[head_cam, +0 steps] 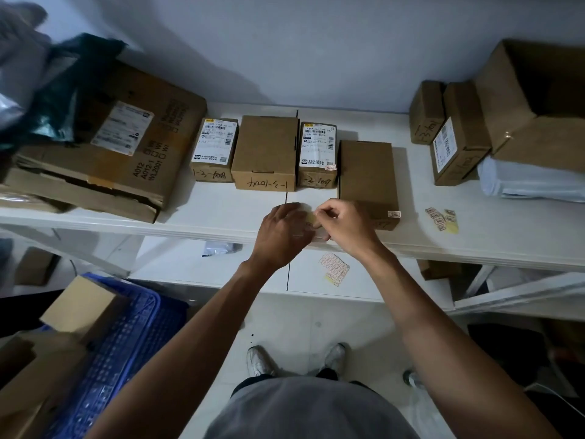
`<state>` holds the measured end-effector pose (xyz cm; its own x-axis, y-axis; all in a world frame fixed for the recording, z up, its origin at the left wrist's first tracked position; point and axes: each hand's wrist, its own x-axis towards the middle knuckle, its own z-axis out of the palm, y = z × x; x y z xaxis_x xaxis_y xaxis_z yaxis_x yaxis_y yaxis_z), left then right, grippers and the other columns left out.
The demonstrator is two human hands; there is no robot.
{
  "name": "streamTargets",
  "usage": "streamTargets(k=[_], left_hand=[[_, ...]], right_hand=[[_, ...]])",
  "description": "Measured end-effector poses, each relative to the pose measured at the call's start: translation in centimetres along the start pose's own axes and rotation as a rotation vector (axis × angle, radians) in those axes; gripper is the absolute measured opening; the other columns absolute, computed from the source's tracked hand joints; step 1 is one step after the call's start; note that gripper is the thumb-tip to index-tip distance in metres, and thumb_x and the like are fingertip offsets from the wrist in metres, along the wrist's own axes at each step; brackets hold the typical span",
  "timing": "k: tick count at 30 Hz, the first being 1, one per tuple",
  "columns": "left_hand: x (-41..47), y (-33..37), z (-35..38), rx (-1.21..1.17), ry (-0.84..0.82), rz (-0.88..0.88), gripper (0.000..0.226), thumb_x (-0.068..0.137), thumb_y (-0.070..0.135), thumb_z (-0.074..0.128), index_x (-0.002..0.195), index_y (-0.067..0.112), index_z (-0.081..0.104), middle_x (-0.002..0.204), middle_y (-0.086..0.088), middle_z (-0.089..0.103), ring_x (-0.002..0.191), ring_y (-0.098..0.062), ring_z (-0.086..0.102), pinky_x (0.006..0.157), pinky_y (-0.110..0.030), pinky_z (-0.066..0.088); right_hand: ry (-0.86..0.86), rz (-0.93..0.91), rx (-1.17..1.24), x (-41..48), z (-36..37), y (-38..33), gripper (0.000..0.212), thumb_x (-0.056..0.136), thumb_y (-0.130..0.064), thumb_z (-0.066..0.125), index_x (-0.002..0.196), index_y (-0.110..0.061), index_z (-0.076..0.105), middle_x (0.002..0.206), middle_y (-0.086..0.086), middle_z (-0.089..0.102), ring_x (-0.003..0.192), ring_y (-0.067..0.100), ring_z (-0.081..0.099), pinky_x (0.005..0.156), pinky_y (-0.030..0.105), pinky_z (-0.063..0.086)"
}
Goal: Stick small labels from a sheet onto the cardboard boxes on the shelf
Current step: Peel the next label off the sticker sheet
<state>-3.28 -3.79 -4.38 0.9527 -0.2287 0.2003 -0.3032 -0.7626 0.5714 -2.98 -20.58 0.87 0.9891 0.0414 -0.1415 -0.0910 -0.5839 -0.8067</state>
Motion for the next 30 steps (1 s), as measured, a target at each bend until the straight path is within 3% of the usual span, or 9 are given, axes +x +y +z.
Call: streamTargets(k=[5, 10, 12, 15, 20, 30], left_hand=[[0.0, 0.3, 0.1, 0.024, 0.002, -0.033, 0.038, 0.076, 0.025, 0.082, 0.111, 0.01, 0.073, 0.125, -0.015, 0.067, 0.111, -0.037, 0.063, 0.092, -0.04, 0.051], [0.2, 0.5, 0.4, 0.041, 0.003, -0.093, 0.029, 0.08, 0.028, 0.077, 0.104, 0.011, 0.077, 0.121, -0.013, 0.069, 0.114, -0.032, 0.061, 0.094, -0.038, 0.05], [0.6, 0.4, 0.9, 0.118, -0.009, -0.067, 0.026, 0.086, 0.032, 0.064, 0.099, 0.016, 0.079, 0.113, -0.006, 0.073, 0.118, -0.027, 0.058, 0.096, -0.036, 0.048], [1.2, 0.0, 1.6, 0.175, -0.037, -0.022, 0.038, 0.089, 0.034, 0.043, 0.093, 0.02, 0.079, 0.103, 0.0, 0.075, 0.114, -0.024, 0.057, 0.093, -0.033, 0.044], [0.9, 1.6, 0.5, 0.265, -0.026, -0.087, 0.022, 0.086, 0.027, 0.065, 0.098, 0.011, 0.074, 0.096, -0.015, 0.064, 0.088, -0.035, 0.059, 0.072, -0.041, 0.052], [1.5, 2.4, 0.4, 0.166, -0.034, -0.148, 0.021, 0.087, 0.016, 0.064, 0.106, 0.011, 0.073, 0.102, -0.018, 0.062, 0.094, -0.039, 0.06, 0.079, -0.043, 0.051]], right_hand=[[0.039, -0.025, -0.081, -0.7, 0.9, 0.6, 0.014, 0.092, -0.026, 0.061, 0.089, -0.026, 0.075, 0.078, -0.013, 0.074, 0.066, 0.013, 0.072, 0.073, 0.04, 0.06], [0.03, -0.001, -0.158, -1.0, 1.3, 0.6, 0.014, 0.091, -0.027, 0.061, 0.088, -0.025, 0.075, 0.084, -0.008, 0.077, 0.069, 0.016, 0.073, 0.073, 0.039, 0.059], [0.028, 0.009, -0.155, -1.0, 1.4, 0.7, 0.015, 0.091, -0.028, 0.062, 0.09, -0.023, 0.076, 0.087, -0.005, 0.078, 0.07, 0.019, 0.073, 0.072, 0.042, 0.059], [0.02, 0.014, -0.14, -1.1, 1.5, 0.7, 0.017, 0.09, -0.03, 0.061, 0.092, -0.023, 0.076, 0.087, -0.004, 0.078, 0.07, 0.02, 0.074, 0.072, 0.044, 0.06], [0.024, 0.018, -0.122, -1.5, 1.3, 0.9, 0.021, 0.088, -0.033, 0.057, 0.093, -0.023, 0.075, 0.086, -0.004, 0.077, 0.069, 0.018, 0.073, 0.071, 0.043, 0.06], [0.078, 0.017, -0.074, -2.0, 1.1, 1.2, 0.015, 0.089, -0.031, 0.057, 0.088, -0.024, 0.071, 0.077, -0.002, 0.075, 0.06, 0.016, 0.072, 0.069, 0.045, 0.059]])
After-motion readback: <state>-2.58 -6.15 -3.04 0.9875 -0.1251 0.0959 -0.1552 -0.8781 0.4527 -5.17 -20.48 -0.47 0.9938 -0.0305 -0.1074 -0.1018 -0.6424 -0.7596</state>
